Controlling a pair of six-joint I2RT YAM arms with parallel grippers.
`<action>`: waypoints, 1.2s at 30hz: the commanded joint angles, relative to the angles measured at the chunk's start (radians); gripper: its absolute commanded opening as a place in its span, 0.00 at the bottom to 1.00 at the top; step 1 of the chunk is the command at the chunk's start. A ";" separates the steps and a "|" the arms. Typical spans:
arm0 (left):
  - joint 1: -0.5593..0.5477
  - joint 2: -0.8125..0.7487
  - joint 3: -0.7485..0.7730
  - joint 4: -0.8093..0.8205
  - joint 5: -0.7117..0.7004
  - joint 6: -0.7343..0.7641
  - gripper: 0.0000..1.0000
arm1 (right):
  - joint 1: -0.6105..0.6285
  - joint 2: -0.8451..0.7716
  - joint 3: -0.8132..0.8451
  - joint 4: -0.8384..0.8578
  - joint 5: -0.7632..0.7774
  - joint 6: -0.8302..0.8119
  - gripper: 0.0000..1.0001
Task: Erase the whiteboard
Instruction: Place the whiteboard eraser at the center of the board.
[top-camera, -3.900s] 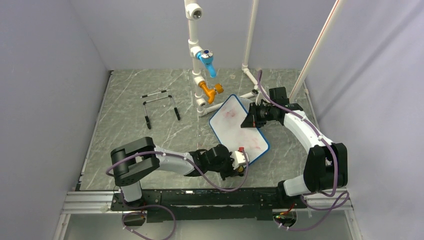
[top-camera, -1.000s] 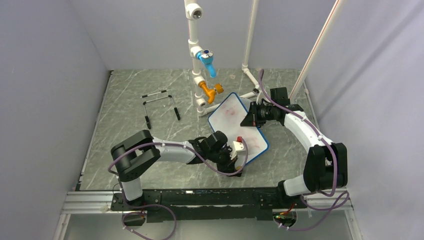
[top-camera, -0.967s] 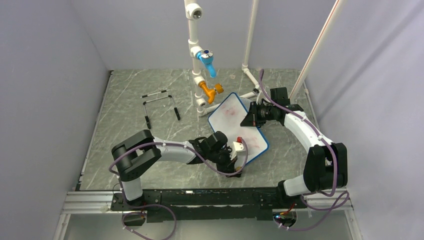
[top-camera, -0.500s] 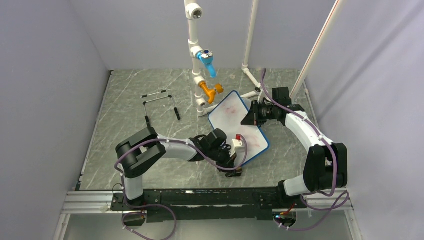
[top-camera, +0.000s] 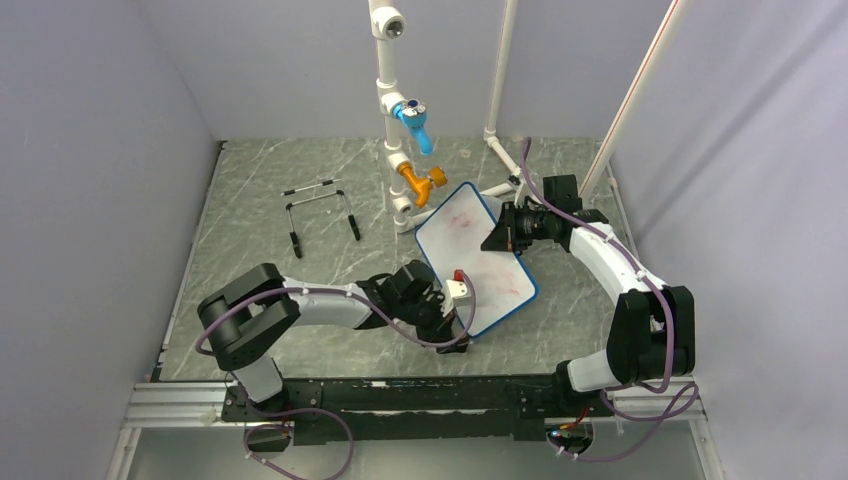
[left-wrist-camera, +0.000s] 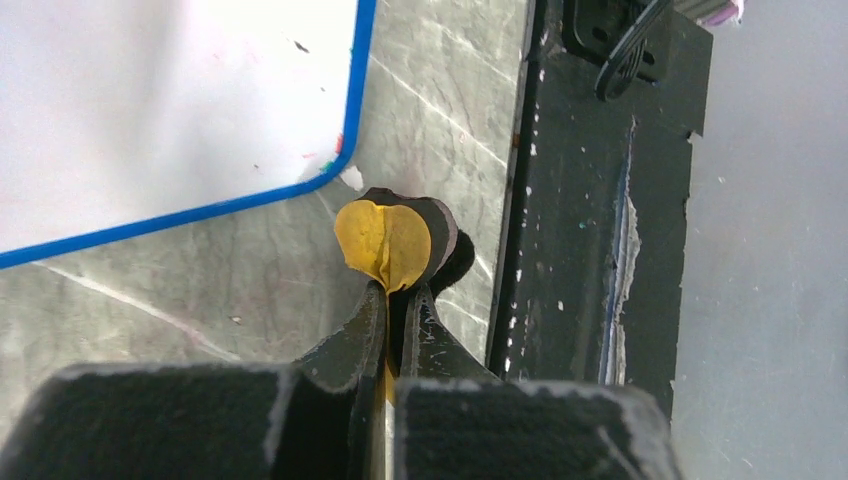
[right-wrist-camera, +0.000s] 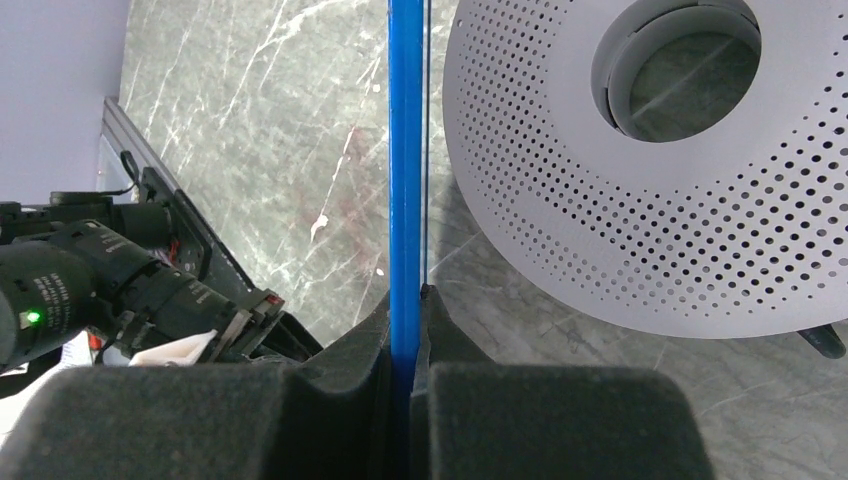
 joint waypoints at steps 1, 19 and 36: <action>-0.001 -0.028 0.052 -0.002 -0.055 0.034 0.00 | -0.001 -0.034 0.007 0.040 -0.060 0.003 0.00; -0.037 0.212 0.229 -0.134 -0.024 0.063 0.00 | -0.001 -0.031 0.016 0.038 -0.106 0.013 0.00; 0.036 0.352 0.215 -0.192 -0.083 0.063 0.00 | -0.005 -0.051 0.031 0.024 -0.197 0.041 0.00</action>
